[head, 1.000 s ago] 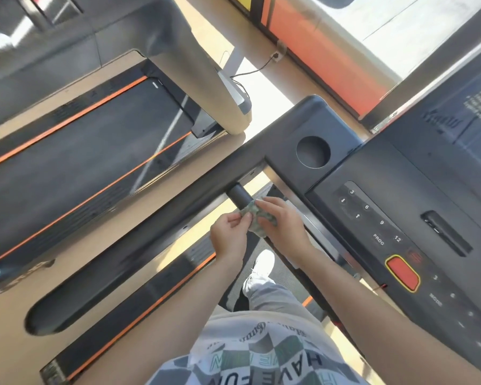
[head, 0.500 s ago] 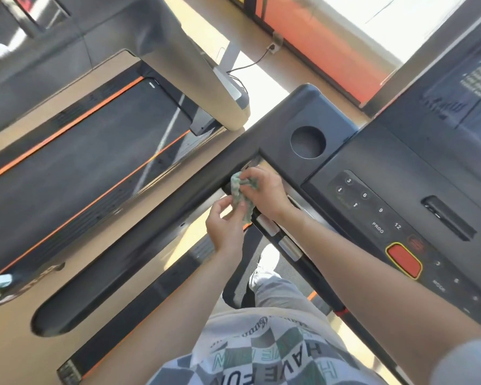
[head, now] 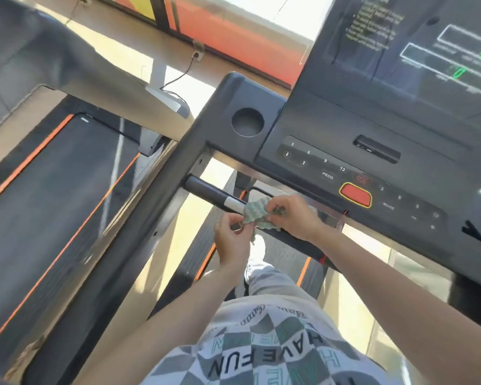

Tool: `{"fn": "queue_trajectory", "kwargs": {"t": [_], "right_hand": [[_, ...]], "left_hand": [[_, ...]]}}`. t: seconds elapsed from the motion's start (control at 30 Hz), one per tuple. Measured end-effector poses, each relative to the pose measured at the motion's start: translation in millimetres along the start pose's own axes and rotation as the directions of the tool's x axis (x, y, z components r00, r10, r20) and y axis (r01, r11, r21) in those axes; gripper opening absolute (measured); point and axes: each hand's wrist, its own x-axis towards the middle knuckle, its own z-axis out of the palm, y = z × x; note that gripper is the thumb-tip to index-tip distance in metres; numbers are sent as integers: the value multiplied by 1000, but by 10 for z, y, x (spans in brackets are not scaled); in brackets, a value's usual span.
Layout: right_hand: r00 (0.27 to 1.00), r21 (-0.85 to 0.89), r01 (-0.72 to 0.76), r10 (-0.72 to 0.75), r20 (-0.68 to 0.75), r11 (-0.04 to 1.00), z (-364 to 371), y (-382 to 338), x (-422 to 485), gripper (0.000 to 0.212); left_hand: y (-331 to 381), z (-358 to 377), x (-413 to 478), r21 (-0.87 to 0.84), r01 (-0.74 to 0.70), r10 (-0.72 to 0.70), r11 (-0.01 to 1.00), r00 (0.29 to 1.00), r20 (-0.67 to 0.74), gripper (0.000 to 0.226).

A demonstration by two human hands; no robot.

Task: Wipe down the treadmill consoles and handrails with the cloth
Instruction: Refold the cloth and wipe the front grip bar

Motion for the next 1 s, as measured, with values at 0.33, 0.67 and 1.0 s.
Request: {"fn": "queue_trajectory", "kwargs": {"t": [0.33,0.67,1.0], "right_hand": [[918,-187,-126,43,-394,974,93,339,-1077,21],[833,-191,-157,26,-553,969,192,552,-1441,22],[760,164,33,81,-645,986,-342,277,-1120,8]], "left_hand": [[-323,302,-424,204,-59,-13,977,942,335,25],[-99,128,-504,342,-457,284,821,847,449,12],[746,38,-86,379,-689,601,618,725,338,11]]}}
